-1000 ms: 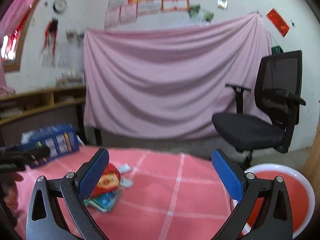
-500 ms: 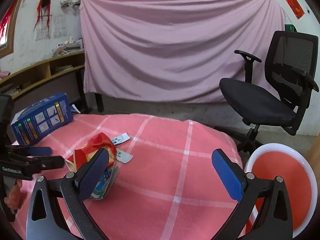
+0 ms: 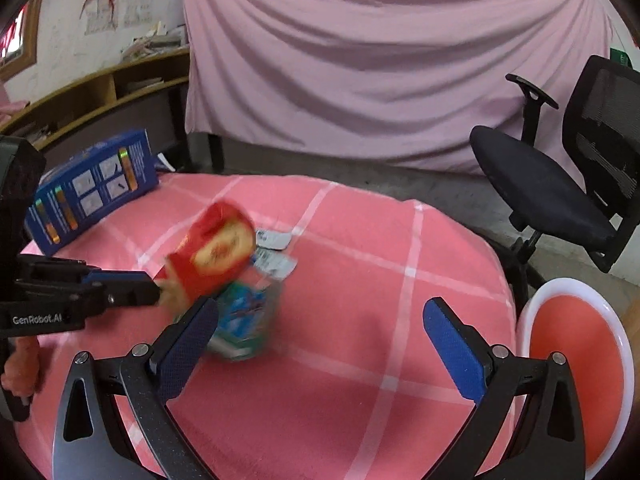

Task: Collect trash
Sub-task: 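Grasp the red wrapper with left while right grasps the green printed packet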

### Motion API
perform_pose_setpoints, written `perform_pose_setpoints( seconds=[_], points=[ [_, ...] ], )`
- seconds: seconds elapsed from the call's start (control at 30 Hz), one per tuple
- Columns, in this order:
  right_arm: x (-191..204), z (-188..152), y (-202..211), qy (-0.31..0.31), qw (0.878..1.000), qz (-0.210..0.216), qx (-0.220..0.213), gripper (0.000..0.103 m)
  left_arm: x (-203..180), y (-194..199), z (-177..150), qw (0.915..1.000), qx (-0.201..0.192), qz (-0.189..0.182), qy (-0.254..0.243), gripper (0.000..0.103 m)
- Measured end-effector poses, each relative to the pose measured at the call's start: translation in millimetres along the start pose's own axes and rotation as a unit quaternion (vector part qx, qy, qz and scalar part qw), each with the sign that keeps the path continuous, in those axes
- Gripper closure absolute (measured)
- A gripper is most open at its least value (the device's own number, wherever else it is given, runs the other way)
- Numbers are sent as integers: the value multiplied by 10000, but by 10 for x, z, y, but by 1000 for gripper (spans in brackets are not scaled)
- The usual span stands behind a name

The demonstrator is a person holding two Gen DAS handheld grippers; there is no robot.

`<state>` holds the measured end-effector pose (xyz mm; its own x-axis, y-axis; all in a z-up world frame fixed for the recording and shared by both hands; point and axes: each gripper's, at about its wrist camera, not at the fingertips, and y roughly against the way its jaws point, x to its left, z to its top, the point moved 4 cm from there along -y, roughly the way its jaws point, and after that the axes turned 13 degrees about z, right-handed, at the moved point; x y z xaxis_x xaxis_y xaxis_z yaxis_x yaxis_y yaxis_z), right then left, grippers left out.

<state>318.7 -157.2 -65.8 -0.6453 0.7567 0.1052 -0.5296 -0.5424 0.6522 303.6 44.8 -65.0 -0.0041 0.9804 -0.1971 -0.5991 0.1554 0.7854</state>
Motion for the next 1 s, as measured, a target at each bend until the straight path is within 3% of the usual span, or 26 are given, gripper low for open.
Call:
perform_pose_setpoints(
  seconds=[0.2,0.37,0.43,0.5,0.57,0.77,0.83,0.9,1.0],
  points=[
    [-21,-3,13,-317,9993,192,11,0,85,65,24,9996,-158,-6,254,103],
    [137,-14,-246,-250,9961,623,581,5,211,130,29,9979,-297,112,565,103],
    [173,-36,-362,-201,9937,714,840,20,253,128,30,9975,-265,82,657,103],
    [168,-56,-458,-239,9908,835,1040,28,278,114,32,9972,-221,115,707,103],
    [143,-50,-474,-316,9896,939,1047,31,280,107,40,9972,-197,126,709,103],
    [1,-87,-365,-547,9863,1217,971,52,209,150,41,9980,-281,226,526,103],
    [-91,-104,-330,-610,9862,1212,945,61,181,147,41,9982,-269,287,457,99],
    [-159,-122,-295,-675,9866,1182,905,69,152,142,28,9978,-255,456,405,83],
    [-254,-136,-213,-684,9890,996,850,74,76,180,18,9970,-391,546,395,67]
  ],
)
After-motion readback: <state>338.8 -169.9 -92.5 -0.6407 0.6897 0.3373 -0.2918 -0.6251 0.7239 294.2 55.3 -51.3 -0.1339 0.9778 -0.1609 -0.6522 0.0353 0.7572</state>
